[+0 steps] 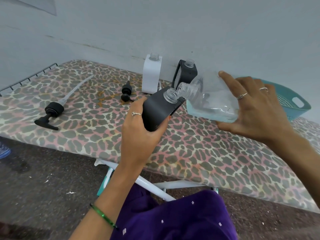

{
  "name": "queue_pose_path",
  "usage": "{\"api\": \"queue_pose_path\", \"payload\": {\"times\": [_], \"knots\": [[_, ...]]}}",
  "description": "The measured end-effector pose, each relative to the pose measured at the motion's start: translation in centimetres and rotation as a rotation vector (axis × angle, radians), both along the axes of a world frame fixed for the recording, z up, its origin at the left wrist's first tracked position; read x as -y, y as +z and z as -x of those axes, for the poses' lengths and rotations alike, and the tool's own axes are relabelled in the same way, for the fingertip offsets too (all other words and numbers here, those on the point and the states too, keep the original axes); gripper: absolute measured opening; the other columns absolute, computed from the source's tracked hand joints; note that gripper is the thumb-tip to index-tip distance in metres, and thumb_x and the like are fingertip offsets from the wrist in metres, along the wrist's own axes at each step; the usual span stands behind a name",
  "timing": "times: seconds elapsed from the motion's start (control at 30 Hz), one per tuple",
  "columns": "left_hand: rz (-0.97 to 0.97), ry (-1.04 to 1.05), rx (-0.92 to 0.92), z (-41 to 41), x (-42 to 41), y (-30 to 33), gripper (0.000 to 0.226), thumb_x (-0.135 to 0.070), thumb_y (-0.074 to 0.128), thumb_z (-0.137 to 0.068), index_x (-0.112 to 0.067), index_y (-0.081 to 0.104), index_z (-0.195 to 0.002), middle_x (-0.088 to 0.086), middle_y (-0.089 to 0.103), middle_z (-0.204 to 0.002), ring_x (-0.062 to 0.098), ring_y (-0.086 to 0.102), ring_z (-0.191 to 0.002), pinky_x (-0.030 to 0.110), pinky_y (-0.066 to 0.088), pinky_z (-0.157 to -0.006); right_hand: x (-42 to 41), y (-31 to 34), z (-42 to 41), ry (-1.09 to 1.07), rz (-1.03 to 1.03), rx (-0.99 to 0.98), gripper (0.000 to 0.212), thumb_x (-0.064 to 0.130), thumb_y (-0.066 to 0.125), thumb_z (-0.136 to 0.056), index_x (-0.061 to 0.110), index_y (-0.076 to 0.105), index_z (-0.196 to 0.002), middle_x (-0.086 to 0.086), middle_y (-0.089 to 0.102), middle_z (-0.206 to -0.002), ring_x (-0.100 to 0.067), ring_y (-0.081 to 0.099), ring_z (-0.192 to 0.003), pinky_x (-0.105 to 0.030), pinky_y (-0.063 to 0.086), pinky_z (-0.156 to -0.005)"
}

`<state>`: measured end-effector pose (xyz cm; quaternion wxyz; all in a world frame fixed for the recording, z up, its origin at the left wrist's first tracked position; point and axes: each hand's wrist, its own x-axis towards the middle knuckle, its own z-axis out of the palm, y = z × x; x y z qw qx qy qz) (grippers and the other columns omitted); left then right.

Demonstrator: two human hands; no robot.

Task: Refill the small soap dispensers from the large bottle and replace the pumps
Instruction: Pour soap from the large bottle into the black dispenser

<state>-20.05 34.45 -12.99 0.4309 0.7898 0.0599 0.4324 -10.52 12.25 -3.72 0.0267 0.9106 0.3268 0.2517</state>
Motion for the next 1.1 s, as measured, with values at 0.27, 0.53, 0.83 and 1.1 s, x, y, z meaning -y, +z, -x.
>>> {"api": "queue_pose_path", "payload": {"times": [0.27,0.53,0.83,1.1], "knots": [[-0.013,0.006,0.006,0.0,0.0,0.0,0.053,-0.024,0.079,-0.078,-0.008,0.052,-0.121,-0.003,0.057,-0.105,0.001,0.051,-0.092,0.005,0.043,-0.075,0.0,0.3,0.0,-0.001,0.015,-0.004,0.107,0.058,0.066,-0.057,0.024,0.025,-0.15,-0.019,0.051,-0.12,-0.039,0.05,-0.104,-0.052,0.036,-0.093],[-0.013,0.007,0.002,0.1,0.0,0.1,0.053,-0.024,0.08,-0.077,-0.007,0.053,-0.12,-0.003,0.056,-0.104,0.001,0.05,-0.089,0.003,0.041,-0.074,0.1,0.8,-0.1,0.0,0.046,0.007,0.111,0.061,0.073,-0.058,0.023,0.026,-0.15,-0.021,0.051,-0.12,-0.04,0.05,-0.105,-0.053,0.035,-0.093],[0.001,0.01,-0.003,0.1,0.0,0.1,0.053,-0.023,0.08,-0.077,-0.006,0.053,-0.12,0.002,0.06,-0.104,0.001,0.05,-0.089,0.002,0.041,-0.075,-0.1,1.3,0.3,-0.01,0.062,0.035,0.103,0.071,0.043,-0.06,0.024,0.026,-0.15,-0.02,0.052,-0.12,-0.039,0.05,-0.105,-0.051,0.036,-0.092],[0.02,-0.006,-0.01,0.1,0.0,0.1,0.054,-0.025,0.079,-0.078,-0.008,0.052,-0.122,0.0,0.06,-0.106,0.003,0.053,-0.09,0.007,0.045,-0.075,-0.1,1.7,0.2,-0.009,0.1,0.045,0.112,0.058,0.073,-0.055,0.022,0.026,-0.15,-0.022,0.052,-0.12,-0.041,0.052,-0.104,-0.054,0.036,-0.091]]}}
